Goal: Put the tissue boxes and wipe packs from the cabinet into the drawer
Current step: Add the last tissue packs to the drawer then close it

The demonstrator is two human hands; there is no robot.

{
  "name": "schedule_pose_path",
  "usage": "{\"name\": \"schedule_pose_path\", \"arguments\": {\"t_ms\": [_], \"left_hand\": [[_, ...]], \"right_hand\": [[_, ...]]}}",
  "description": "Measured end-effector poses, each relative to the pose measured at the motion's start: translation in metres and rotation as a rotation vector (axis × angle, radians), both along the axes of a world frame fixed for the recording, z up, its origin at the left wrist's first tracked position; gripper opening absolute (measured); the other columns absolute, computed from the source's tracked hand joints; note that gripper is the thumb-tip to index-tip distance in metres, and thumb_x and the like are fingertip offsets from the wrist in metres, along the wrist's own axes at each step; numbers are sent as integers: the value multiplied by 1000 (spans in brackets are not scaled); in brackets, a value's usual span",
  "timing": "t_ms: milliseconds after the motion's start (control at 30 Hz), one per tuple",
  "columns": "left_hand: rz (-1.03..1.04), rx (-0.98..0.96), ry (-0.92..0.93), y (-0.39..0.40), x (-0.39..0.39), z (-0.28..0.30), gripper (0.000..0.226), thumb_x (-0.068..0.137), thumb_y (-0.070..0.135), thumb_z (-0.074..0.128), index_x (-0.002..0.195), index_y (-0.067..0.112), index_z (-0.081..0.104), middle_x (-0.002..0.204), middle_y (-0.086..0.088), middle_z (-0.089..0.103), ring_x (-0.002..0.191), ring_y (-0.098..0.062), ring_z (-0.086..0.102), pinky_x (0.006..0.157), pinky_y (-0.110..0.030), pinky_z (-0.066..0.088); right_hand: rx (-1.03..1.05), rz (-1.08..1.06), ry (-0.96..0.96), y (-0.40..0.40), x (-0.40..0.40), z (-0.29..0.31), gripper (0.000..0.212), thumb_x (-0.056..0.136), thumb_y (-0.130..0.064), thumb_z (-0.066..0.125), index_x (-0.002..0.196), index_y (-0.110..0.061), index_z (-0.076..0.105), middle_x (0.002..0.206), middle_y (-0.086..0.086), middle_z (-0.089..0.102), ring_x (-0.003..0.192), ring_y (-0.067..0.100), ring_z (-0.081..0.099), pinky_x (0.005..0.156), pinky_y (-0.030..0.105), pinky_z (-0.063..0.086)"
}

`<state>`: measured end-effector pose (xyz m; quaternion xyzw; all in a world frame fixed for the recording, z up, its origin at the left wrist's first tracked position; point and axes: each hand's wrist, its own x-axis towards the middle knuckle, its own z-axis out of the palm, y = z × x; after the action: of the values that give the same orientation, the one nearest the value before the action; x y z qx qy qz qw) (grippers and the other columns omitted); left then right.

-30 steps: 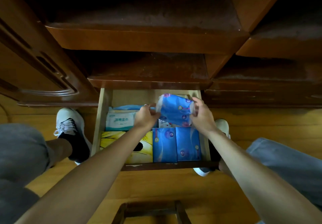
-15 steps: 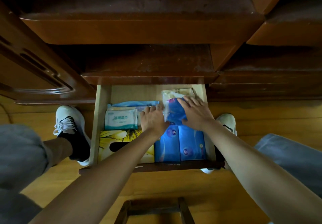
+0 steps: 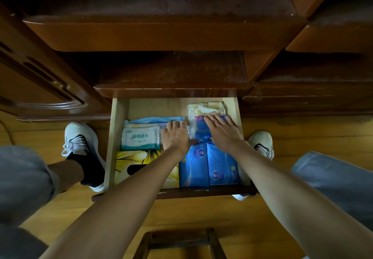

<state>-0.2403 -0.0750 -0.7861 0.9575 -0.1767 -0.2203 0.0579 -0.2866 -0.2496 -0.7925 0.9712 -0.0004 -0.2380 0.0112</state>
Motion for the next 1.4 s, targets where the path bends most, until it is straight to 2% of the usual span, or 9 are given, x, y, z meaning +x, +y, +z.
{"name": "schedule_pose_path", "arguments": {"t_ms": [233,333,433,600,667,733,867,1167,1400], "left_hand": [[-99,-265,26,45,0,22,61,95,50,60,146,20,43,141,-8,49,132,-29,47,104,-43,39],[-155,-218,52,65,9,48,58,95,48,57,145,22,44,142,-6,48,128,-29,51,96,-41,43],[-276,-191,65,83,9,77,67,85,71,55,137,30,51,134,2,58,116,-22,60,82,-35,46],[-463,-57,245,140,-32,96,81,51,93,61,112,40,60,104,22,62,90,-3,57,74,-29,50],[-505,13,261,161,-47,89,75,51,91,67,106,41,60,97,24,58,89,-4,57,68,-27,46],[-574,76,236,172,-58,81,70,57,83,72,109,37,59,98,20,58,93,-9,58,64,-29,38],[-629,111,63,176,-72,68,47,81,46,78,119,26,59,116,4,64,108,-21,63,74,-35,47],[-631,120,-13,178,-68,74,16,87,26,71,102,21,66,103,0,67,94,-24,66,66,-33,41],[-526,76,-173,181,-45,90,28,88,31,68,116,29,67,109,5,67,103,-20,67,67,-33,41]], "right_hand": [[-8,62,-108,-6,-23,22,63,107,-24,36,164,-17,10,172,6,-2,158,21,-8,126,48,2],[21,74,-149,0,-39,38,56,108,-38,34,160,-21,25,171,6,16,157,23,9,124,45,14],[80,138,-204,15,-56,59,58,103,-61,32,144,-24,48,146,0,52,139,22,41,111,42,33],[166,244,-23,39,-99,88,64,86,-84,40,116,-31,61,110,-10,64,104,14,57,73,33,39],[162,266,71,48,-118,87,61,84,-81,51,117,-30,59,108,-8,63,100,17,60,67,34,39],[119,273,183,58,-132,80,54,90,-62,62,127,-23,56,120,1,61,109,26,60,77,40,49],[97,228,157,67,-134,72,29,99,-29,61,125,-18,54,122,7,61,113,31,60,84,45,52],[84,278,127,64,-120,78,16,97,-32,62,111,-26,59,106,0,67,92,24,65,70,35,44],[85,217,-47,55,-99,88,32,95,-45,64,125,-34,59,120,-10,69,107,19,65,81,36,49]]}}
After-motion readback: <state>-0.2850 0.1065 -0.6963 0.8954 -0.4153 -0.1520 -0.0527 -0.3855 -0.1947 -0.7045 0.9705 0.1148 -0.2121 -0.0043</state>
